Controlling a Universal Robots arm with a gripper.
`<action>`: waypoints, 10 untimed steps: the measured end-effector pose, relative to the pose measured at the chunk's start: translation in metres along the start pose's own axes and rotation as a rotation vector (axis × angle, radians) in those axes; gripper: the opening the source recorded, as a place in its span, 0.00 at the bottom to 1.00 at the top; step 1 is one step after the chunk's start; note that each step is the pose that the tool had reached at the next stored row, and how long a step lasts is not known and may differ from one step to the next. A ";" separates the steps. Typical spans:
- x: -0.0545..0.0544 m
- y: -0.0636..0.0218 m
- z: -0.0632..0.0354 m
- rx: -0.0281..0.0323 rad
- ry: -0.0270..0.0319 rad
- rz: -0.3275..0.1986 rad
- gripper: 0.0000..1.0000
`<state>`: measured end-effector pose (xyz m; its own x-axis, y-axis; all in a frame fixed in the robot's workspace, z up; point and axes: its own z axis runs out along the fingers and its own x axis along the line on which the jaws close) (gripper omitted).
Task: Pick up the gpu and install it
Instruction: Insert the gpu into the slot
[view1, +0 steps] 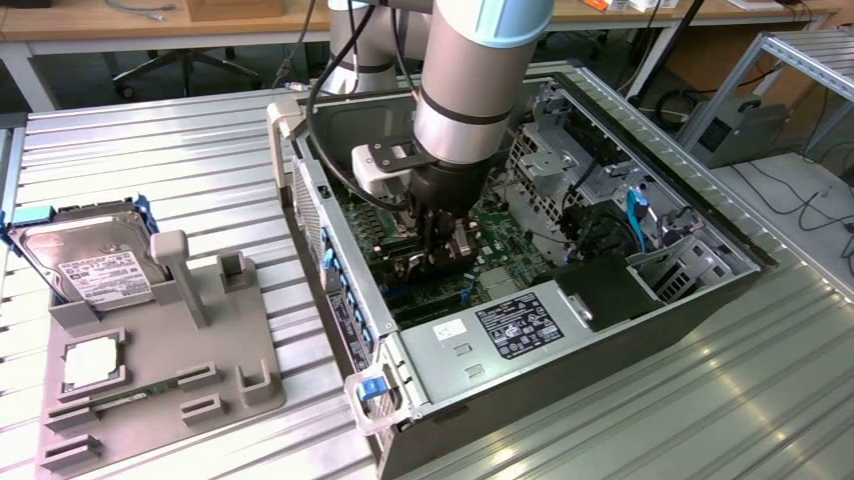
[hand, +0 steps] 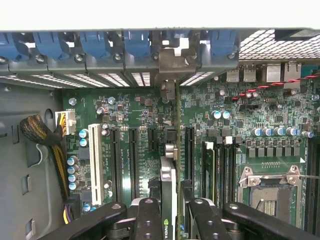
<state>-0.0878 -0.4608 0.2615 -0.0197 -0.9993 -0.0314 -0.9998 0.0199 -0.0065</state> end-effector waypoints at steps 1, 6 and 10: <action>0.000 0.0002 -0.0001 0.0000 0.0002 0.000 0.26; 0.000 0.0008 -0.0001 -0.0001 0.0002 0.000 0.26; 0.000 0.0009 -0.0001 0.0000 0.0001 0.000 0.26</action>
<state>-0.0887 -0.4608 0.2615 -0.0198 -0.9993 -0.0313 -0.9998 0.0200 -0.0065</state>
